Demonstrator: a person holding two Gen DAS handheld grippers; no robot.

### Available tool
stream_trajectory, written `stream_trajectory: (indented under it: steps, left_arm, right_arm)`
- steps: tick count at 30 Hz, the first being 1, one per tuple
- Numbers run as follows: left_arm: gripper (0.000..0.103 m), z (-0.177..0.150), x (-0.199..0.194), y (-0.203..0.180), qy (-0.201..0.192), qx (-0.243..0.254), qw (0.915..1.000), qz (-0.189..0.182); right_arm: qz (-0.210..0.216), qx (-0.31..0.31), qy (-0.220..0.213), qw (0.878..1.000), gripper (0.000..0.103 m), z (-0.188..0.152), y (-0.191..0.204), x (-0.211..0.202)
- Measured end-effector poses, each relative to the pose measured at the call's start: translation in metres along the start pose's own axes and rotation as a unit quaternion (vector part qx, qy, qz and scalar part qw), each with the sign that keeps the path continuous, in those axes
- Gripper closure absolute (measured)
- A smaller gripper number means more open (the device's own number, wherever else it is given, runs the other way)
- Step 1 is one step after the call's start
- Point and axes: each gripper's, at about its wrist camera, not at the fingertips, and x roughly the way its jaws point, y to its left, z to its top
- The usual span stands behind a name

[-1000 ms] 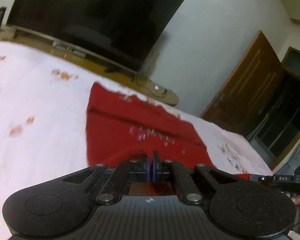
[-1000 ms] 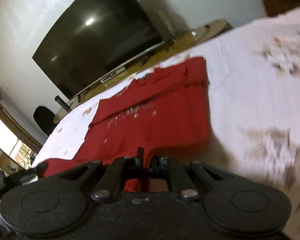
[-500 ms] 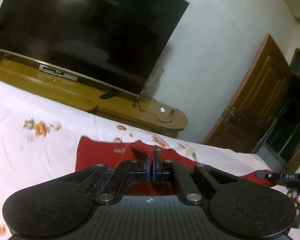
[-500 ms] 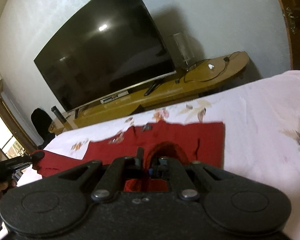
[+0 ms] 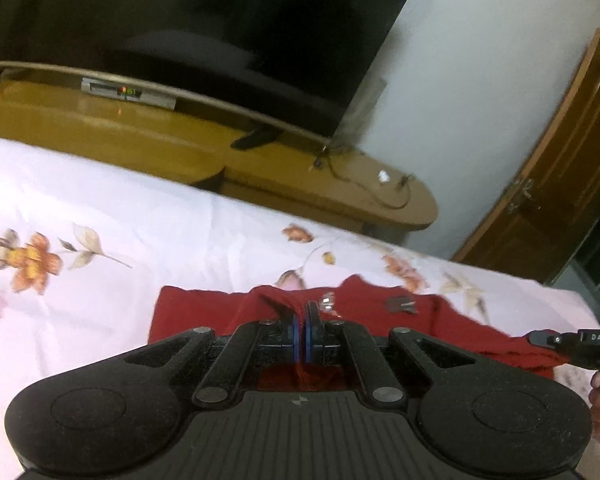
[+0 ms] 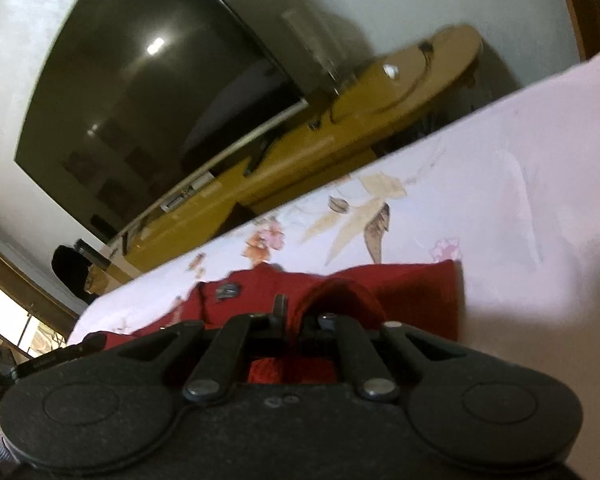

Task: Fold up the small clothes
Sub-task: 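Open both grippers and release the folded hem onto the sweater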

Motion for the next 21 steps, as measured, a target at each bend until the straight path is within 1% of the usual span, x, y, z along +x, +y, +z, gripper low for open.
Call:
stream_trajectory:
  steps: [1, 2, 4, 6, 7, 8, 9, 10, 11, 12, 13, 15, 16, 17, 18, 20, 21]
  left_arm:
    - [0.100, -0.002, 0.008, 0.003, -0.004, -0.006, 1.0000, -0.001]
    - [0.100, -0.006, 0.012, 0.005, -0.020, -0.013, 0.9997, 0.000]
    - [0.099, -0.014, 0.018, 0.009, -0.045, -0.030, 0.9985, -0.006]
    - [0.097, -0.026, 0.024, 0.008, -0.061, -0.026, 0.9978, -0.004]
    - [0.088, -0.030, 0.026, 0.007, -0.065, -0.019, 0.9977, -0.001]
    - [0.078, -0.033, 0.026, 0.007, -0.070, -0.018, 0.9974, -0.003]
    - [0.072, -0.033, 0.023, 0.007, -0.079, -0.018, 0.9967, -0.006]
    - [0.057, -0.032, 0.018, 0.006, -0.095, -0.013, 0.9954, -0.004]
    - [0.035, -0.029, 0.013, 0.006, -0.116, -0.008, 0.9933, -0.004]
    - [0.028, -0.028, 0.008, 0.007, -0.125, -0.007, 0.9921, -0.007]
    - [0.025, -0.025, 0.005, 0.009, -0.130, -0.009, 0.9914, -0.008]
    - [0.025, -0.020, 0.004, 0.013, -0.122, -0.004, 0.9924, -0.008]
    - [0.026, -0.018, 0.005, 0.014, -0.106, 0.002, 0.9943, -0.009]
    - [0.027, -0.017, 0.009, 0.014, -0.089, 0.010, 0.9958, -0.018]
    - [0.031, -0.017, 0.012, 0.013, -0.069, 0.022, 0.9972, -0.018]
    - [0.054, -0.018, 0.026, 0.008, -0.015, 0.054, 0.9984, 0.001]
    - [0.061, -0.020, 0.035, 0.006, 0.011, 0.065, 0.9976, 0.020]
  right_arm:
    - [0.005, 0.000, 0.006, 1.000, 0.095, 0.000, -0.004, 0.008]
    - [0.006, -0.005, 0.009, 1.000, 0.091, 0.000, -0.008, 0.017]
    - [-0.009, -0.019, -0.003, 1.000, 0.086, -0.002, -0.013, 0.025]
    - [-0.008, -0.019, -0.022, 1.000, 0.081, -0.004, -0.018, 0.025]
    - [-0.007, -0.023, -0.031, 0.999, 0.068, -0.006, -0.019, 0.024]
    - [-0.010, -0.028, -0.045, 0.999, 0.047, -0.008, -0.018, 0.021]
    - [-0.016, -0.034, -0.060, 0.997, 0.036, -0.009, -0.018, 0.018]
    - [-0.021, -0.040, -0.076, 0.996, 0.034, -0.010, -0.018, 0.013]
    - [-0.016, -0.044, -0.082, 0.996, 0.036, -0.009, -0.020, 0.011]
    - [-0.017, -0.046, -0.079, 0.996, 0.037, -0.008, -0.021, 0.012]
    - [-0.019, -0.051, -0.075, 0.996, 0.039, -0.007, -0.022, 0.012]
    - [-0.025, -0.069, -0.067, 0.995, 0.042, -0.007, -0.021, 0.012]
    - [-0.025, -0.075, -0.064, 0.995, 0.042, -0.005, -0.020, 0.014]
    - [-0.029, -0.079, -0.061, 0.995, 0.042, -0.004, -0.019, 0.015]
    - [-0.033, -0.083, -0.057, 0.994, 0.042, -0.003, -0.017, 0.017]
    - [-0.041, -0.105, -0.044, 0.993, 0.042, -0.003, -0.011, 0.024]
    - [-0.047, -0.121, -0.039, 0.991, 0.042, -0.003, -0.006, 0.028]
